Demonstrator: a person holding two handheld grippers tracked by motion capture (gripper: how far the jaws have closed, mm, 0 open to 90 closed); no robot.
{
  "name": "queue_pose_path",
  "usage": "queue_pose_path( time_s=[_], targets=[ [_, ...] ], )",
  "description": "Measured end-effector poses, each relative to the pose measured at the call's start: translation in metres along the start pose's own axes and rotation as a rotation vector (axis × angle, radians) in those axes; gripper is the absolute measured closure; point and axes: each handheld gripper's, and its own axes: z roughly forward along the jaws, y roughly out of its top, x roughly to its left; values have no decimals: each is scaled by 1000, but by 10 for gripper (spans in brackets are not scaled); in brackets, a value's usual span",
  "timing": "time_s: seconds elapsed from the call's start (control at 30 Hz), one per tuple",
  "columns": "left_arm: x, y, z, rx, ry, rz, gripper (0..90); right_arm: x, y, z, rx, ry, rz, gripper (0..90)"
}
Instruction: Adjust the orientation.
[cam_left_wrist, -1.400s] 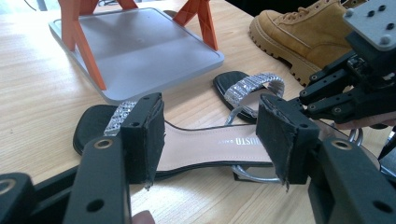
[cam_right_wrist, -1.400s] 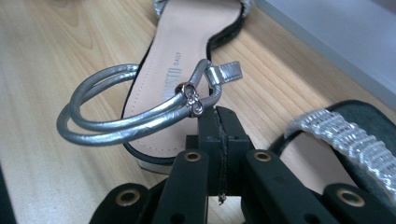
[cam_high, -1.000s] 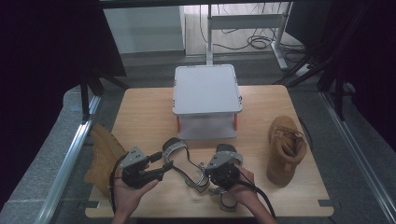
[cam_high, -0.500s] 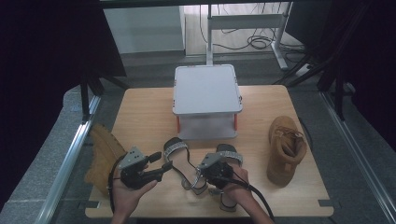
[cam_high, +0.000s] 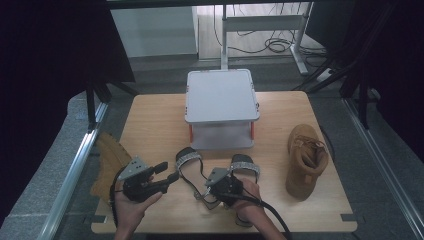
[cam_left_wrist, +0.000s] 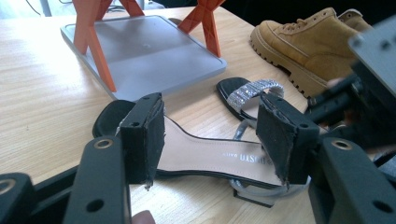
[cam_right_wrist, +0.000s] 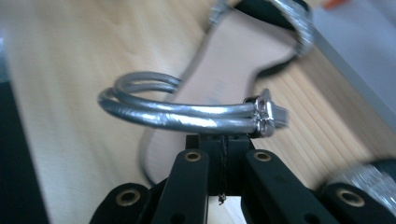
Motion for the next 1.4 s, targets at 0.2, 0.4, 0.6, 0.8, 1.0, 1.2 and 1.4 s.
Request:
queue_pose_path(
  time_s=[0.2, 0.4, 0.6, 0.8, 1.0, 1.2, 1.4],
  targets=[
    [1, -1, 3, 11, 2, -4, 420, -19, -12, -3, 23, -23, 85, 898],
    [3, -2, 3, 11, 8, -8, 420, -11, -11, 9, 92, -25, 35, 899],
    [4, -2, 2, 9, 6, -12, 420, 5, -3, 9, 118, -25, -22, 899],
    [7, -3, 0, 6, 10, -21, 421, 23, 5, 10, 122, 1, -78, 899],
    [11, -3, -2, 2, 10, -34, 421, 35, 12, 13, 117, 47, -97, 899],
    [13, -2, -9, -19, 14, -39, 422, 51, 21, 20, 89, 92, -111, 899],
    [21, -1, -19, -43, 32, -59, 422, 55, 24, 25, 66, 114, -98, 899]
  ],
)
